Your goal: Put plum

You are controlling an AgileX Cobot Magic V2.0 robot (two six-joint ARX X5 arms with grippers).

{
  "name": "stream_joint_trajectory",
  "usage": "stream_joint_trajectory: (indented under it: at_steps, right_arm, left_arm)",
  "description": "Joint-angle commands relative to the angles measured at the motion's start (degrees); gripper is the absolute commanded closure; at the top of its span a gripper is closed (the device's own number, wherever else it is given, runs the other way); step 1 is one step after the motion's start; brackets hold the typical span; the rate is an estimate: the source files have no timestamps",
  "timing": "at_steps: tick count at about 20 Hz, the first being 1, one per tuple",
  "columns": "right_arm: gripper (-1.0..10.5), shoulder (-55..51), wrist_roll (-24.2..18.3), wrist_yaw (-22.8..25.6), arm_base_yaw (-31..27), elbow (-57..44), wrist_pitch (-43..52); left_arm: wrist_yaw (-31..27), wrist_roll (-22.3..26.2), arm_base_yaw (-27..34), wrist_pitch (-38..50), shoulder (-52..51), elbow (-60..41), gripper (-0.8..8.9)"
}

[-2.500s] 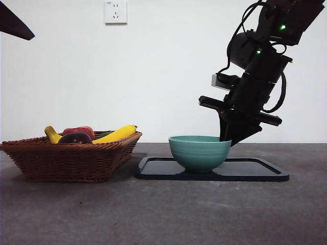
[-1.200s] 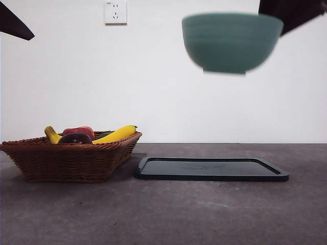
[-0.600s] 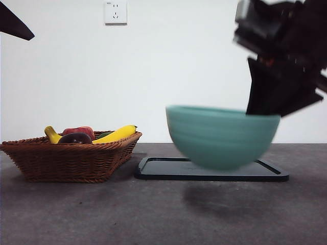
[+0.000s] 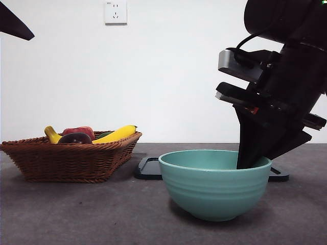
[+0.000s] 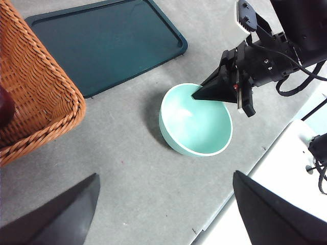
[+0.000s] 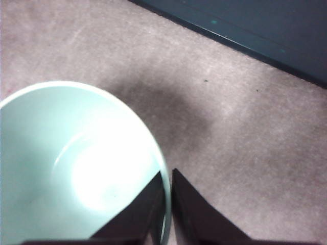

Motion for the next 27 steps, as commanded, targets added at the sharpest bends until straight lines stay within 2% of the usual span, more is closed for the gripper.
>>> stream_joint_trajectory:
  at_steps: [1,6,9,10,15,23,25,27]
  right_arm:
    - [9.4,0.74,0.63,-0.26,0.44,0.37,0.48]
    - [9.1,0.74,1.29,-0.22,0.68,0.37,0.09]
    - [7.3,0.74,2.14,-0.22,0.68,0.37,-0.31]
    - [7.0,0.72,2.25,-0.17,0.68,0.37,-0.24]
    - [6.7,-0.76,2.27,1.73,0.07,1.14,-0.31]
    - [6.7,-14.34,0.55,1.25,-2.56,6.08,-5.68]
    - [6.7,-18.32,0.52,-0.57,-2.56,6.64,-7.72]
    - [6.7,-22.14,0.57,-4.48,-2.56,6.71,-10.25]
  left_arm:
    - [0.33,0.52,-0.26,0.28,0.33,1.25,4.04]
    - [0.33,0.52,-0.26,0.28,0.33,1.25,4.04]
    - [0.33,0.52,-0.26,0.28,0.33,1.25,4.04]
    - [0.33,0.52,-0.26,0.26,0.33,1.25,4.04]
    - [0.33,0.50,-0.26,0.22,0.33,1.25,4.04]
    - [0.33,0.50,-0.26,0.26,0.33,1.25,4.04]
    - [0.33,0.48,-0.26,0.26,0.33,1.25,4.05]
    - [0.33,0.48,-0.26,0.26,0.33,1.25,4.05]
